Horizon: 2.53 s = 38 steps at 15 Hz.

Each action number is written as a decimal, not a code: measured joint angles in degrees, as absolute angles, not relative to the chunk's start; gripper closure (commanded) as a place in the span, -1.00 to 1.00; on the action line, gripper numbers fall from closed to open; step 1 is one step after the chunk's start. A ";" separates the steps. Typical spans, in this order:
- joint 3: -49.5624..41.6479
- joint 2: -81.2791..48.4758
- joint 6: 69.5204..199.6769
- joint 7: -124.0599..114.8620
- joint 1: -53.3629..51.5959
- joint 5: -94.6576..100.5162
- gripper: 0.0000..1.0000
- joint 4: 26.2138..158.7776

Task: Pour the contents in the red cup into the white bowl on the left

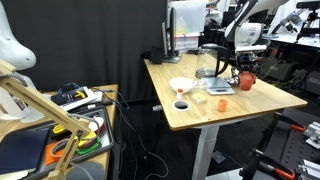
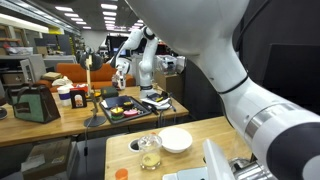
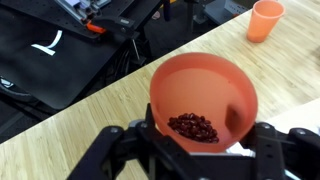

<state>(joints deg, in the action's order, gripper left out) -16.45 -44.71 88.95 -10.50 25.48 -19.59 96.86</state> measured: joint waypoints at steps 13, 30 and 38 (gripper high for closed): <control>-16.45 -39.12 99.11 -28.33 21.86 -29.14 0.06 100.52; -16.61 -34.92 106.04 -32.56 19.43 -29.18 0.06 105.35; -13.17 -34.59 105.94 -36.34 14.76 -29.22 0.06 102.04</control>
<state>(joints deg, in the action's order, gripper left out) -13.17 -34.59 105.94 -36.34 14.76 -29.22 102.04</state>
